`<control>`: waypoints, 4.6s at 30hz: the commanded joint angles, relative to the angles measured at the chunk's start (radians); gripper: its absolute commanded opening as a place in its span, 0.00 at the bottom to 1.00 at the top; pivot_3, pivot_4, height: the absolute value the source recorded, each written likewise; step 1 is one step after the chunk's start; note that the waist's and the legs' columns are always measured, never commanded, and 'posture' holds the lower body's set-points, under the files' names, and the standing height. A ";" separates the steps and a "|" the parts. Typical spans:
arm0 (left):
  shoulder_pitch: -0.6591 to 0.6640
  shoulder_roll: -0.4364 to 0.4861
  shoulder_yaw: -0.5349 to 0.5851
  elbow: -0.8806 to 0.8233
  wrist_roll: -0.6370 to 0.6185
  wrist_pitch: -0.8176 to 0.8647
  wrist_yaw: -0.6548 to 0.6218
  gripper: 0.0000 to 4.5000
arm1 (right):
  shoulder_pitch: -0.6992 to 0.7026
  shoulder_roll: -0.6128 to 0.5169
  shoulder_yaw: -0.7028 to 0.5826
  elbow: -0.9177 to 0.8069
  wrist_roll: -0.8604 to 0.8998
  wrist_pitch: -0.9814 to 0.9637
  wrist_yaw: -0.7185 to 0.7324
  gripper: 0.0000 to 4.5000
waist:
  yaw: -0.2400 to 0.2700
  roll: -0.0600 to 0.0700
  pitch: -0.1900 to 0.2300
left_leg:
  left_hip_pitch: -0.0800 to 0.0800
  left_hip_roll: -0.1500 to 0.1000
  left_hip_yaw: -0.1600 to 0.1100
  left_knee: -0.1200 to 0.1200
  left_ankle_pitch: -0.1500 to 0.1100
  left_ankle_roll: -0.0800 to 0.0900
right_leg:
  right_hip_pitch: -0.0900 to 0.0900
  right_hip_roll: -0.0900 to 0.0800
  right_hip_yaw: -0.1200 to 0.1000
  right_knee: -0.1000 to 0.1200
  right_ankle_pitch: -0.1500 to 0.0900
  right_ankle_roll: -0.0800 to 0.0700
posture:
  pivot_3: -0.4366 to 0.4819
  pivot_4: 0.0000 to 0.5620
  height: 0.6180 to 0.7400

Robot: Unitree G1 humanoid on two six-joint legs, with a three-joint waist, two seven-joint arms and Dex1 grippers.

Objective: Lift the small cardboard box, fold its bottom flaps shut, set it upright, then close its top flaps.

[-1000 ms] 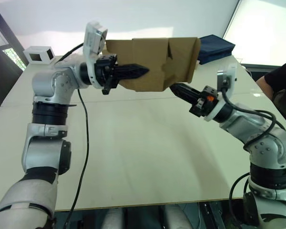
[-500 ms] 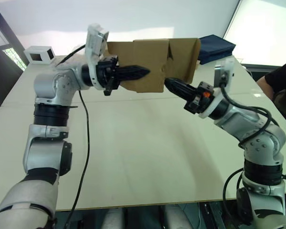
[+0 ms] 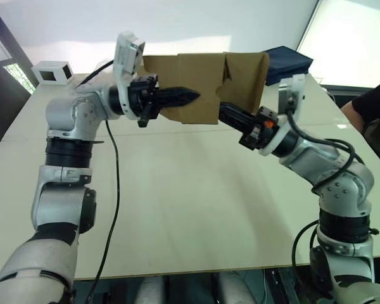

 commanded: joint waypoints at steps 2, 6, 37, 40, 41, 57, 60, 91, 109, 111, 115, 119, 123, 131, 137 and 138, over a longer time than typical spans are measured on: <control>-0.018 0.018 0.031 -0.015 -0.009 -0.015 0.000 0.00 | -0.014 -0.074 -0.094 -0.064 0.100 0.023 0.030 0.02 | 0.000 0.000 0.000 | 0.000 0.000 0.000 0.000 0.000 0.000 | 0.000 0.000 0.000 0.000 0.000 0.000 | 0.48 0.27 1.00; -0.022 0.014 0.032 -0.009 -0.010 -0.019 0.004 0.00 | -0.060 -0.105 -0.131 -0.029 0.122 0.011 0.021 0.02 | 0.000 0.000 0.000 | 0.000 0.000 0.000 0.000 0.000 0.001 | 0.000 0.000 0.000 0.000 0.000 0.000 | 0.48 0.27 1.00; 0.028 0.011 0.019 -0.081 -0.018 -0.016 0.004 0.00 | -0.193 0.015 0.018 0.087 -0.045 -0.088 0.070 0.02 | -0.001 0.000 0.000 | 0.000 0.000 0.000 0.000 0.000 -0.001 | 0.000 0.000 0.000 0.000 0.000 0.000 | 0.48 0.27 1.00; 0.028 0.011 0.022 -0.073 -0.014 -0.023 0.007 0.00 | -0.196 0.016 0.019 0.090 -0.059 -0.090 0.080 0.02 | -0.002 0.000 0.000 | 0.000 0.000 0.000 0.000 0.000 -0.001 | 0.000 0.000 0.000 0.000 0.000 0.000 | 0.48 0.27 1.00; 0.028 0.012 0.023 -0.071 -0.014 -0.024 0.007 0.00 | -0.194 0.013 0.020 0.089 -0.063 -0.088 0.084 0.02 | -0.002 0.000 0.000 | 0.000 0.000 0.000 0.000 0.000 -0.001 | 0.000 0.000 0.000 0.000 0.000 0.000 | 0.48 0.27 1.00; -0.005 0.019 0.061 -0.039 -0.036 -0.013 0.003 0.00 | -0.116 -0.180 -0.334 0.286 0.168 -0.001 0.099 0.02 | -0.002 0.000 0.000 | 0.000 0.000 0.000 0.000 -0.002 0.003 | 0.000 0.000 0.000 0.000 0.000 0.000 | 0.48 0.27 1.00; -0.006 0.013 0.061 -0.050 -0.044 -0.006 0.003 0.00 | -0.117 -0.166 -0.300 0.355 0.075 -0.065 0.096 0.02 | -0.001 0.000 0.000 | 0.000 0.000 0.001 0.000 -0.001 0.002 | 0.000 0.000 0.000 0.000 0.000 0.000 | 0.48 0.27 1.00; -0.002 -0.003 0.057 -0.061 -0.080 0.014 0.039 0.00 | -0.080 0.094 -0.204 0.177 0.322 0.035 0.006 0.36 | -0.002 0.001 0.000 | 0.000 0.000 0.000 0.000 0.001 -0.001 | 0.000 0.000 0.000 0.001 0.000 0.000 | 0.48 0.27 1.00; -0.002 -0.002 0.063 -0.050 -0.082 0.005 0.043 0.00 | -0.040 0.228 -0.211 0.140 0.530 -0.010 -0.110 0.43 | -0.003 0.001 0.000 | 0.000 0.000 0.000 0.000 0.001 -0.001 | 0.000 0.000 0.000 0.001 0.000 0.000 | 0.48 0.27 1.00; -0.003 -0.003 0.064 -0.049 -0.081 0.003 0.043 0.00 | -0.031 0.239 -0.203 0.130 0.542 -0.016 -0.121 0.43 | -0.003 0.001 0.000 | 0.000 0.000 0.000 0.000 0.001 -0.001 | 0.000 0.000 0.000 0.001 0.000 0.000 | 0.48 0.27 1.00; -0.005 -0.005 0.064 -0.045 -0.078 0.001 0.044 0.00 | -0.012 0.240 -0.173 0.108 0.529 -0.022 -0.120 0.43 | -0.003 0.001 0.000 | 0.000 0.000 0.000 0.000 0.001 -0.001 | 0.000 0.000 0.000 0.001 0.000 0.000 | 0.48 0.27 1.00; -0.007 -0.006 0.062 -0.041 -0.073 -0.001 0.048 0.00 | -0.001 0.196 -0.144 0.105 0.441 -0.031 -0.085 0.43 | -0.003 0.001 0.000 | 0.000 0.000 0.000 0.000 0.001 -0.001 | 0.000 0.000 0.000 0.001 0.000 0.000 | 0.48 0.27 1.00; -0.006 -0.006 0.061 -0.037 -0.069 -0.001 0.051 0.00 | 0.005 0.131 -0.116 0.106 0.342 -0.046 -0.028 0.43 | -0.003 0.001 0.000 | 0.000 0.000 0.000 0.000 0.000 -0.001 | 0.000 0.000 0.000 0.001 0.000 0.000 | 0.48 0.27 1.00; -0.013 -0.003 0.065 -0.006 -0.058 -0.007 0.051 0.00 | 0.027 0.044 -0.114 0.090 0.307 -0.031 0.059 0.43 | -0.002 0.001 0.000 | 0.000 0.000 0.000 0.000 0.000 0.000 | 0.000 0.000 0.000 0.000 0.000 0.000 | 0.48 0.27 1.00; -0.016 -0.008 0.066 -0.004 -0.057 -0.008 0.050 0.00 | 0.057 0.075 -0.164 0.108 0.439 -0.021 0.059 0.43 | -0.002 0.001 0.000 | 0.000 0.000 0.000 0.000 0.000 0.000 | 0.000 0.000 0.000 0.000 0.000 0.000 | 0.48 0.27 1.00; -0.016 -0.009 0.065 -0.005 -0.057 -0.008 0.050 0.00 | 0.062 0.080 -0.166 0.111 0.455 -0.019 0.061 0.43 | -0.002 0.001 0.000 | 0.000 0.000 0.000 0.000 0.000 0.000 | 0.000 0.000 0.000 0.000 0.000 0.000 | 0.48 0.27 1.00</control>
